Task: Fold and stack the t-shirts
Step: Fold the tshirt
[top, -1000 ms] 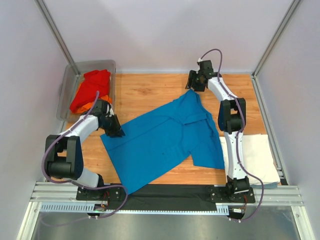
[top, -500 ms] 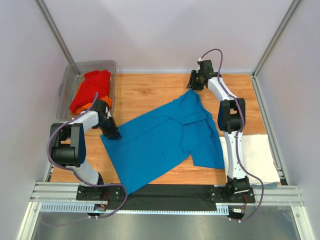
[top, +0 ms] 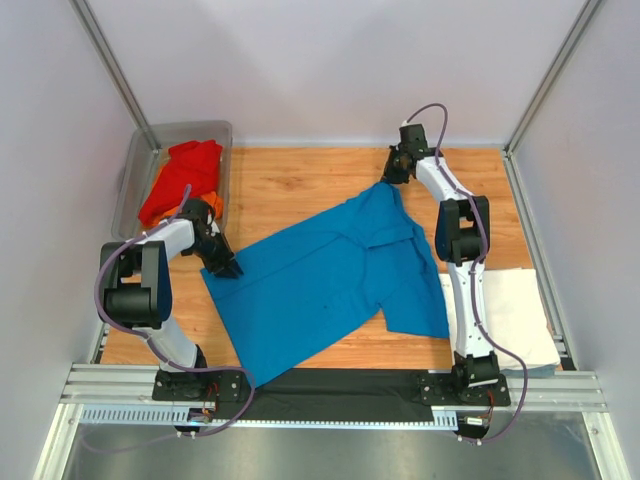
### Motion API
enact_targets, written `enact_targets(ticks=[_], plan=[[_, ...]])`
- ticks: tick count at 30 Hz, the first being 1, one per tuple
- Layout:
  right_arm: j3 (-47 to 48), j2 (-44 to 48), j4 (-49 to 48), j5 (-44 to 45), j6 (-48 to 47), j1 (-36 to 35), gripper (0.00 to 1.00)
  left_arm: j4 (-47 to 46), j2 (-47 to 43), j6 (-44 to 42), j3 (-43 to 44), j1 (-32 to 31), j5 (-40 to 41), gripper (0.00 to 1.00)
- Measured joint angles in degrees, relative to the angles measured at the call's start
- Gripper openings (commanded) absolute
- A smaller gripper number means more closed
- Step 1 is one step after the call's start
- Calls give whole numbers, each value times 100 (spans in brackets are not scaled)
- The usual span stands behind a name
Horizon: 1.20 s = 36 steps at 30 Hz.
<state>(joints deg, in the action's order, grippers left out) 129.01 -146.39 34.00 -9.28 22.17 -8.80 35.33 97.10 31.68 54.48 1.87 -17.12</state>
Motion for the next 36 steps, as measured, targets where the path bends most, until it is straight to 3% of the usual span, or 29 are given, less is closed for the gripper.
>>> enact_targets(ticks=[5,10,12,14,16,20,23,28,31,34,36], plan=[[24,-15,2,719,273,87,0,-11,-2,0,-11,4,0,31],[503,-278,109,868,555,195,2,-59,-20,-2,-39,22,-22,31],[737,-428,146,833,625,208,13,-61,-26,-4,-42,22,-24,32],[789,-452,168,824,686,203,27,-59,-44,-7,-42,22,-22,36],[837,-450,229,846,693,210,33,-15,-90,-11,-42,35,35,42],[874,-321,743,1040,643,256,56,212,-380,-133,-59,129,334,51],[857,35,1412,1231,584,299,62,385,-1058,-240,-146,131,463,54],[96,1239,1993,1069,531,372,59,538,-2645,-308,-361,-181,481,54],[-748,2076,2131,745,490,400,47,516,-3425,-295,-562,-737,387,54],[-1764,2728,2024,391,433,400,35,302,-3641,-203,-610,-1458,197,53],[-2376,2968,1932,199,389,400,33,101,-3383,-151,-522,-1888,153,53]])
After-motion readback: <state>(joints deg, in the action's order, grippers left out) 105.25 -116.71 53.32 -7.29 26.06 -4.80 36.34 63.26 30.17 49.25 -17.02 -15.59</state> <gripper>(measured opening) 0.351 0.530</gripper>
